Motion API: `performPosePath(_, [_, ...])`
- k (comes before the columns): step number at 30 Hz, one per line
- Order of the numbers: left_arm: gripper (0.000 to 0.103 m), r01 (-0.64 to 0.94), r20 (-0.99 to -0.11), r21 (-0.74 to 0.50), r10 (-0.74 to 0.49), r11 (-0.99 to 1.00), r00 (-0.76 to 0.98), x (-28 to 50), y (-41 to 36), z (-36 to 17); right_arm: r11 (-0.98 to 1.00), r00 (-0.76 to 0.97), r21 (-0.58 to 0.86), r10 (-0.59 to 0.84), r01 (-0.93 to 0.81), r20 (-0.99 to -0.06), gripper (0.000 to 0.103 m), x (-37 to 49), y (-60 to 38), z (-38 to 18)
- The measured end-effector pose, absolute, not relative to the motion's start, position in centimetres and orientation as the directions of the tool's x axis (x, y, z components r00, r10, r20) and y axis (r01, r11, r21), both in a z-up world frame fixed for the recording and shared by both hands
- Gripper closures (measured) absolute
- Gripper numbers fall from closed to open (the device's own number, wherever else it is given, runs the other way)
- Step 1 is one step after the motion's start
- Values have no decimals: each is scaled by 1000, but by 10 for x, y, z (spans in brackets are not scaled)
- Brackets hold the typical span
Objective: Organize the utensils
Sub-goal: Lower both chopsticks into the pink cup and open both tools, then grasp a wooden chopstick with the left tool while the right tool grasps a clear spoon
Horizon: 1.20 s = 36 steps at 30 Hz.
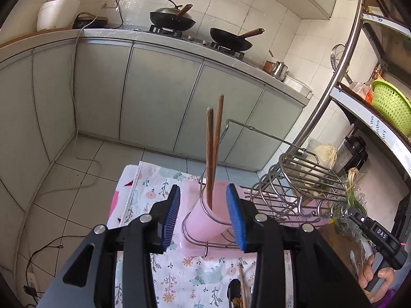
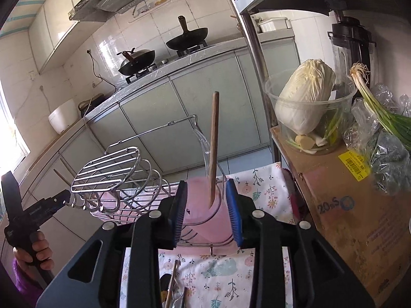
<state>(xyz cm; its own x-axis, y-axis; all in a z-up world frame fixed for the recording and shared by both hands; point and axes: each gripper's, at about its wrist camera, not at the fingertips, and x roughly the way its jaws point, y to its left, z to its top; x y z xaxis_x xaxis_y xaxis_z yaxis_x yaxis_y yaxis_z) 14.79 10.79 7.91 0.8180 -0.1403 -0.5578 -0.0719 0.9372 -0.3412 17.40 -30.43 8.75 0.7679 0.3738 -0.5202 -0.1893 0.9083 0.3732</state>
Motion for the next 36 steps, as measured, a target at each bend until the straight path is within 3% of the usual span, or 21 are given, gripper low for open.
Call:
performPosePath(15, [66,2,-625,-318,-212,948,751,87,70,36,870,694,436,461,-230,-553,71,106,-281,44])
performPosePath(28, [67,44,-728,-380,-328,924,602,84,36,-30,840,581,506,515,-195,-630,71,92,-277,-13])
performPosePath(36, [68,44,-771,-377,-340,925,539,89,22,-57,827,520,531,540,-184,-661,71,93,-273,-37])
